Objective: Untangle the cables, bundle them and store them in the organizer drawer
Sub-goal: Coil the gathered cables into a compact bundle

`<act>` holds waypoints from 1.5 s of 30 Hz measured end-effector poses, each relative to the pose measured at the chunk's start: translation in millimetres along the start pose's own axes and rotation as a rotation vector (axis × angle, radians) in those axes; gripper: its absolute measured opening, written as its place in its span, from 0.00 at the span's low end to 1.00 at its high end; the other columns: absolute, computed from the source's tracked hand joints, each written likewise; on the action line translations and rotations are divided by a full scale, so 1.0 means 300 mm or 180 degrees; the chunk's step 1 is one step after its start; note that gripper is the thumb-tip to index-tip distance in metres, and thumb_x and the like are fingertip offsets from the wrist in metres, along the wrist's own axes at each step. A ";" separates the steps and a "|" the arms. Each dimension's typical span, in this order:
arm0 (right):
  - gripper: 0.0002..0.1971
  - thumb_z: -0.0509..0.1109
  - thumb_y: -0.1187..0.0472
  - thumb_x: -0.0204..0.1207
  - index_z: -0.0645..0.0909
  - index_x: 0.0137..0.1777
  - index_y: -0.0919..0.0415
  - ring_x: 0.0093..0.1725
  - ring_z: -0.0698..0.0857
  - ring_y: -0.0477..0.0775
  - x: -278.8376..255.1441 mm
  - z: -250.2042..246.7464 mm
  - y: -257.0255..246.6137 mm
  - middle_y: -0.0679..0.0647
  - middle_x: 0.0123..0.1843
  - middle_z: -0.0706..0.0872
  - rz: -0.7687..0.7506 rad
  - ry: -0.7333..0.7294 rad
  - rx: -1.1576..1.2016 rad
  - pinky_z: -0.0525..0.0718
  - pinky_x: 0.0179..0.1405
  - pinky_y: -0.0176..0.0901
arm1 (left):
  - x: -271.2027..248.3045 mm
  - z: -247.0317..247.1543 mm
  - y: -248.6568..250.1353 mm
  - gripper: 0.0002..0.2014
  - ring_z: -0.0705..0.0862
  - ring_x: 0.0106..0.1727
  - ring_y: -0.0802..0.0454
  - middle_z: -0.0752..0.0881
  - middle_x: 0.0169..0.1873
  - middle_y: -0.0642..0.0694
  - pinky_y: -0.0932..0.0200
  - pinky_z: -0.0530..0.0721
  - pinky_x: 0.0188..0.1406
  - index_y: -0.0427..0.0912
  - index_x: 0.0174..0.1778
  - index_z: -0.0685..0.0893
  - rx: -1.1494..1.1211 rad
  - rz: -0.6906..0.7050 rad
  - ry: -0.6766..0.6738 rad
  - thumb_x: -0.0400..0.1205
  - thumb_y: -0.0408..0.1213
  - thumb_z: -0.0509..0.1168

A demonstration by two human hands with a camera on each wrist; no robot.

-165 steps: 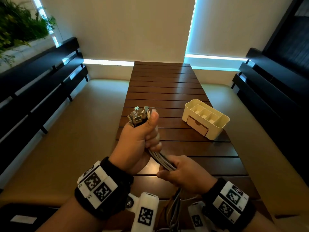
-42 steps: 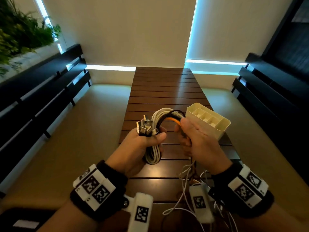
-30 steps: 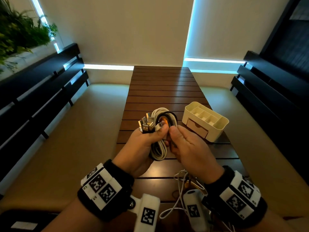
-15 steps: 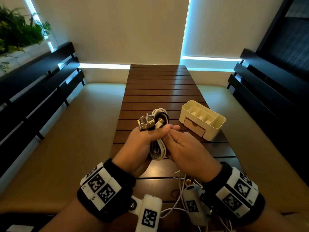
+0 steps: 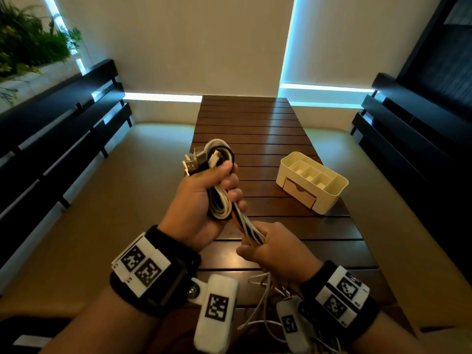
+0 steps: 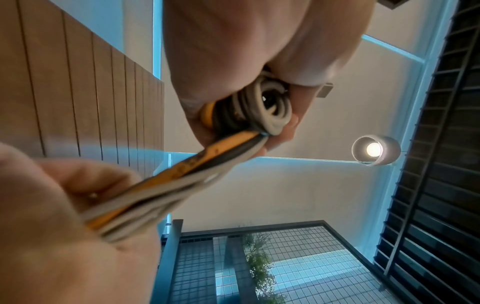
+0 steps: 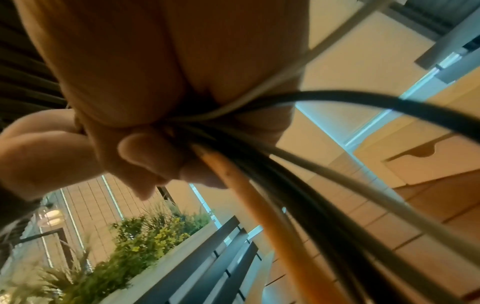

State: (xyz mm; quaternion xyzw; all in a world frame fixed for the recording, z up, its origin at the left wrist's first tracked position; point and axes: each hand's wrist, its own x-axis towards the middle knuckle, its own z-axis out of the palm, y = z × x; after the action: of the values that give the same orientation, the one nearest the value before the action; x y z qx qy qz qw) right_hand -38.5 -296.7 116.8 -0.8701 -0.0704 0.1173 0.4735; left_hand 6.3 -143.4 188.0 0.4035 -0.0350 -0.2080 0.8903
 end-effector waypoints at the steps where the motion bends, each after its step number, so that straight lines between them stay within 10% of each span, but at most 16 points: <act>1: 0.10 0.76 0.54 0.76 0.77 0.38 0.45 0.26 0.80 0.40 0.007 -0.007 0.017 0.47 0.32 0.83 -0.0025 0.0022 -0.0187 0.80 0.29 0.32 | -0.004 -0.001 0.004 0.05 0.70 0.21 0.59 0.69 0.24 0.53 0.62 0.76 0.26 0.41 0.43 0.80 -0.0021 -0.0029 0.0005 0.79 0.39 0.63; 8: 0.09 0.77 0.48 0.74 0.80 0.46 0.44 0.41 0.85 0.44 0.044 -0.111 0.174 0.47 0.43 0.86 0.0657 0.0076 -0.1133 0.87 0.44 0.43 | 0.006 -0.023 0.008 0.05 0.68 0.20 0.58 0.67 0.23 0.52 0.62 0.73 0.22 0.41 0.42 0.77 0.0193 0.0186 0.0073 0.77 0.38 0.65; 12: 0.38 0.85 0.48 0.62 0.70 0.71 0.35 0.64 0.80 0.44 0.033 -0.151 0.108 0.38 0.65 0.80 0.0934 -0.0671 -0.0805 0.82 0.66 0.51 | 0.016 -0.047 -0.039 0.04 0.69 0.22 0.56 0.68 0.26 0.50 0.60 0.75 0.24 0.41 0.45 0.77 0.0380 0.0297 0.0255 0.79 0.35 0.66; 15: 0.52 0.86 0.46 0.59 0.59 0.80 0.32 0.71 0.72 0.35 -0.009 -0.149 0.004 0.30 0.68 0.73 0.0268 -0.0493 -0.0428 0.75 0.69 0.41 | 0.017 -0.052 -0.043 0.04 0.71 0.24 0.56 0.68 0.27 0.49 0.60 0.77 0.26 0.39 0.49 0.76 0.0352 0.0321 0.0224 0.81 0.34 0.65; 17: 0.48 0.86 0.48 0.61 0.62 0.79 0.33 0.68 0.75 0.30 -0.023 -0.103 -0.057 0.30 0.67 0.76 -0.0224 -0.0254 -0.0010 0.76 0.68 0.36 | 0.018 -0.039 -0.050 0.11 0.72 0.24 0.56 0.68 0.28 0.48 0.59 0.78 0.27 0.40 0.55 0.75 0.0279 0.0303 0.0136 0.79 0.35 0.66; 21: 0.20 0.77 0.63 0.75 0.77 0.61 0.45 0.45 0.90 0.53 -0.011 -0.003 -0.067 0.52 0.49 0.88 -0.0541 0.0066 0.0839 0.90 0.50 0.58 | 0.011 -0.014 -0.051 0.14 0.75 0.26 0.55 0.71 0.27 0.48 0.58 0.80 0.30 0.39 0.57 0.75 0.0254 0.0289 -0.0134 0.79 0.35 0.70; 24: 0.07 0.71 0.61 0.80 0.79 0.49 0.47 0.31 0.87 0.50 -0.011 -0.028 -0.067 0.52 0.35 0.87 -0.0581 -0.0036 0.0279 0.89 0.36 0.48 | -0.007 -0.021 -0.022 0.11 0.75 0.25 0.56 0.72 0.26 0.49 0.58 0.81 0.30 0.38 0.53 0.77 0.0173 0.0269 -0.0242 0.78 0.36 0.69; 31: 0.05 0.76 0.52 0.75 0.83 0.42 0.41 0.29 0.80 0.43 -0.025 -0.131 0.018 0.47 0.33 0.83 0.0119 -0.0257 0.0170 0.81 0.32 0.37 | -0.024 -0.090 0.104 0.05 0.72 0.24 0.59 0.74 0.28 0.51 0.62 0.78 0.27 0.39 0.48 0.80 0.0128 0.0550 -0.0037 0.80 0.35 0.63; 40: 0.15 0.69 0.49 0.72 0.85 0.45 0.62 0.26 0.76 0.48 -0.044 -0.217 -0.061 0.52 0.28 0.78 -0.0501 0.0151 0.0880 0.78 0.27 0.35 | -0.026 -0.162 0.023 0.09 0.73 0.23 0.54 0.80 0.34 0.41 0.60 0.78 0.22 0.36 0.49 0.80 0.0784 0.0071 0.0154 0.75 0.30 0.70; 45: 0.20 0.66 0.36 0.68 0.86 0.45 0.52 0.32 0.82 0.50 -0.016 -0.210 -0.107 0.51 0.33 0.84 -0.0644 0.0547 0.0030 0.82 0.34 0.43 | -0.052 -0.151 -0.029 0.14 0.75 0.23 0.54 0.89 0.47 0.32 0.61 0.81 0.23 0.38 0.54 0.82 0.0895 -0.0366 -0.0005 0.72 0.32 0.72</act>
State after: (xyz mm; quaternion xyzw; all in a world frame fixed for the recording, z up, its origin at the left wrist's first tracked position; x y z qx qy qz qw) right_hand -26.4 -331.3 177.7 -0.8632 -0.1164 -0.0058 0.4912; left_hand -0.6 -110.5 152.9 0.5254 -0.0413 -0.2520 0.8116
